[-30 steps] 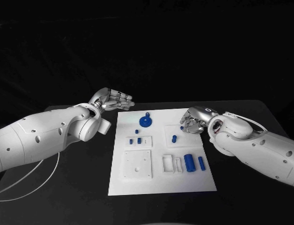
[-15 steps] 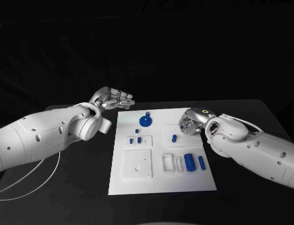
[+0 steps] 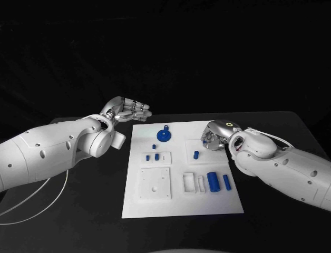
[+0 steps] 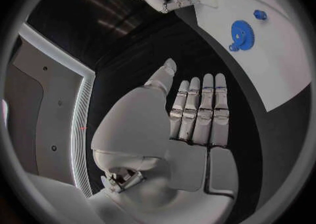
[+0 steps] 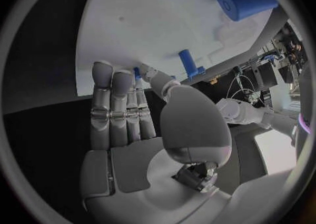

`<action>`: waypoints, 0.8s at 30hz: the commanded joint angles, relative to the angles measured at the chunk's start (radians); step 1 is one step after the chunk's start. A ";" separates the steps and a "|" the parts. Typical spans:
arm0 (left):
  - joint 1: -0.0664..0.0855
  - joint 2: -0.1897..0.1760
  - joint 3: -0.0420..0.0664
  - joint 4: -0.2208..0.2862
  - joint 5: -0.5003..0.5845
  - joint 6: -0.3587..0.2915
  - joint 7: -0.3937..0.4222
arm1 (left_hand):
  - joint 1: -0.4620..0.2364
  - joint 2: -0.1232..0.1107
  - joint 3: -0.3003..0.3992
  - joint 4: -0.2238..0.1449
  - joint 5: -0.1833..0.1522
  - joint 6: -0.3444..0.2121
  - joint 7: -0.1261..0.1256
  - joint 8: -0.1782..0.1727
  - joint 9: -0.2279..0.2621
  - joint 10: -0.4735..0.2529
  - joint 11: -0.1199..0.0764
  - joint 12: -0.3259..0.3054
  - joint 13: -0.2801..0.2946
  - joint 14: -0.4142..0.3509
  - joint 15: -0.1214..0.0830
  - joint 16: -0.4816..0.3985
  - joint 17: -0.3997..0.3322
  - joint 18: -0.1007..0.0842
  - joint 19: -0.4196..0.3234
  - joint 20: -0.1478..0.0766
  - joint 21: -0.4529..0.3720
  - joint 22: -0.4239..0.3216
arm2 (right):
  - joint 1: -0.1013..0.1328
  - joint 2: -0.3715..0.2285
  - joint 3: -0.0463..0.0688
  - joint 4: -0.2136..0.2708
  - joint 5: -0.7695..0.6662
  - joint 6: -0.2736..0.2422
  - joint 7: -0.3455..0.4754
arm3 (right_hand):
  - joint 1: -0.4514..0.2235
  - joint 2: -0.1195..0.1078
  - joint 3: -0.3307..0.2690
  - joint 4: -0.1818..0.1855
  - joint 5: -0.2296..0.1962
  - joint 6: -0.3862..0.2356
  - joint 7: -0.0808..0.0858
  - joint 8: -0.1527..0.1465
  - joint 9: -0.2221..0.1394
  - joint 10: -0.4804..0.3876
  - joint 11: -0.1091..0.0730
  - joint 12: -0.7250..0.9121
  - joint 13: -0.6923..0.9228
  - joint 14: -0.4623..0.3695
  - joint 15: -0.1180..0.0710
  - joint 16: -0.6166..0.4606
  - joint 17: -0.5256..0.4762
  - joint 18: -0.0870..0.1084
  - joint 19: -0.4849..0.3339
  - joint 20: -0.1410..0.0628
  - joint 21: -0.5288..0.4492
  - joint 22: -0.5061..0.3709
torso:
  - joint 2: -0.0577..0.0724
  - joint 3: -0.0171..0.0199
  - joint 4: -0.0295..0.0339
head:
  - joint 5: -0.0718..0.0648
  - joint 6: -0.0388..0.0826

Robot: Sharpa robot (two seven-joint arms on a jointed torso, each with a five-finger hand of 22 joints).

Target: Assemble the parts on the task board

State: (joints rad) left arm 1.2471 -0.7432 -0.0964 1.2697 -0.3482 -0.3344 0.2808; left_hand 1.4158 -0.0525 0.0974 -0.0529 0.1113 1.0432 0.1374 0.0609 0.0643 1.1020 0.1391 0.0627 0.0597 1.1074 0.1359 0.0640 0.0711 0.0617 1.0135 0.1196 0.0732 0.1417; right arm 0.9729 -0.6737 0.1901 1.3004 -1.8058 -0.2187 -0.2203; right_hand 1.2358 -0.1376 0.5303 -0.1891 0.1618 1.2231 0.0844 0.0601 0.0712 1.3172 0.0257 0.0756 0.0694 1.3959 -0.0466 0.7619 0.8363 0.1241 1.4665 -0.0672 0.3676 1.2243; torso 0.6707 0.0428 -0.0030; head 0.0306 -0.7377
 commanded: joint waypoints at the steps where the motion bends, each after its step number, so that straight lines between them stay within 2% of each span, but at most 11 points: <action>1: 0.001 0.001 0.001 0.002 0.013 0.004 0.017 | 0.001 0.003 0.003 -0.007 0.004 0.005 0.003 0.001 -0.001 0.002 -0.003 -0.003 -0.001 0.003 -0.002 -0.002 -0.002 0.005 0.009 0.000 0.005 -0.006 | -0.011 0.008 -0.011 -0.001 -0.033 0.035 -0.015 | 0.002 0.013 0.005 -0.003 -0.002 0.015 -0.003 0.004 0.001 0.015 -0.002 0.001 -0.001 0.001 -0.007 0.006 0.001 0.011 0.038 -0.007 0.006 0.002 | 0.000 -0.0004 -0.0007 | 0.001 -0.003; 5: 0.001 0.002 0.001 0.001 0.014 0.005 0.015 | 0.001 0.003 0.003 -0.007 0.004 0.005 0.003 0.001 -0.001 0.002 -0.003 -0.003 -0.001 0.003 -0.002 -0.002 -0.002 0.005 0.009 0.000 0.005 -0.006 | -0.011 0.011 -0.014 0.000 -0.047 0.040 -0.027 | 0.001 0.015 0.007 -0.009 0.016 0.027 -0.005 0.004 0.001 0.026 -0.005 0.000 0.000 0.000 -0.011 0.004 0.002 0.008 0.037 -0.011 0.006 0.004 | 0.000 -0.0007 -0.0006 | 0.000 -0.004; 8: 0.001 0.002 0.001 0.001 0.014 0.007 0.013 | 0.000 0.004 0.005 -0.009 0.004 0.006 0.003 0.001 -0.001 0.001 -0.003 -0.003 -0.001 0.003 -0.003 -0.002 -0.002 0.004 0.009 0.000 0.005 -0.008 | -0.011 0.013 -0.016 0.001 -0.059 0.041 -0.039 | 0.003 0.017 0.016 -0.019 0.050 0.035 -0.005 0.004 0.003 0.034 -0.007 0.000 0.000 -0.001 -0.015 0.004 0.002 0.004 0.038 -0.015 0.016 0.009 | 0.000 -0.0004 -0.0005 | 0.000 -0.006; 12: 0.001 0.002 0.001 0.000 0.014 0.011 0.011 | 0.000 0.004 0.005 -0.009 0.004 0.006 0.003 0.001 -0.001 0.001 -0.003 -0.003 -0.001 0.003 -0.003 -0.002 -0.002 0.004 0.009 0.000 0.005 -0.008 | -0.011 0.015 -0.018 0.003 -0.070 0.032 -0.052 | -0.012 0.005 0.063 -0.041 0.194 0.039 -0.005 0.004 0.005 0.042 -0.005 -0.001 0.001 -0.003 -0.018 0.002 0.004 0.003 0.037 -0.021 0.037 0.027 | 0.000 -0.0003 -0.0005 | -0.001 -0.007; 13: 0.001 0.003 0.001 0.000 0.014 0.012 0.011 | 0.000 0.004 0.005 -0.011 0.005 0.007 0.003 0.001 -0.001 0.001 -0.003 -0.003 -0.001 0.002 -0.002 -0.002 -0.002 0.004 0.008 0.000 0.005 -0.010 | -0.011 0.016 -0.019 0.003 -0.073 0.028 -0.055 | -0.017 0.003 0.085 -0.047 0.208 0.041 -0.005 0.004 0.005 0.045 -0.003 -0.001 0.001 -0.001 -0.019 0.003 0.005 0.003 0.038 -0.022 0.054 0.037 | 0.000 -0.0003 -0.0002 | -0.001 -0.008; 16: 0.001 0.003 0.001 -0.001 0.014 0.015 0.011 | -0.001 0.003 0.005 -0.011 0.005 0.008 0.002 0.001 -0.001 0.000 -0.002 -0.003 -0.001 0.001 -0.002 -0.002 -0.002 0.003 0.007 0.000 0.005 -0.012 | -0.011 0.017 -0.019 0.004 -0.080 0.020 -0.062 | -0.029 0.000 0.115 -0.057 0.223 0.045 -0.007 0.004 0.007 0.050 -0.004 -0.001 0.002 0.000 -0.021 0.002 0.006 0.002 0.036 -0.024 0.081 0.059 | 0.000 -0.0003 0.0000 | -0.001 -0.008; 24: 0.001 0.004 0.001 -0.009 0.014 0.018 0.009 | -0.001 0.003 0.005 -0.011 0.005 0.008 0.002 0.001 -0.001 0.000 -0.002 -0.003 -0.001 0.001 -0.002 -0.002 -0.002 0.003 0.007 0.000 0.005 -0.012 | -0.011 0.017 -0.020 0.014 -0.082 -0.023 -0.065 | -0.032 0.001 0.146 -0.064 0.201 0.052 -0.010 0.004 0.009 0.059 -0.006 -0.001 0.002 0.007 -0.024 -0.002 0.009 0.000 0.037 -0.026 0.107 0.090 | 0.000 0.0006 -0.0003 | 0.001 -0.007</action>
State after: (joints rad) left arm 1.2472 -0.7415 -0.0964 1.2610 -0.3417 -0.3301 0.2807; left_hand 1.4158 -0.0525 0.1041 -0.0596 0.1113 1.0432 0.1374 0.0610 0.0642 1.1021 0.1391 0.0627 0.0598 1.1075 0.1359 0.0641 0.0704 0.0616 1.0134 0.1196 0.0732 0.1302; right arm 0.9704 -0.6602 0.1760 1.3118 -1.8777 -0.2461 -0.2807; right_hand 1.1997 -0.1455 0.6723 -0.2539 0.3676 1.2678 0.0721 0.0609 0.0784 1.3672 0.0195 0.0717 0.0712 1.4029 -0.0640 0.7648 0.8436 0.1032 1.4634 -0.0861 0.4705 1.3082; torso 0.6704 0.0428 -0.0033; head 0.0304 -0.7455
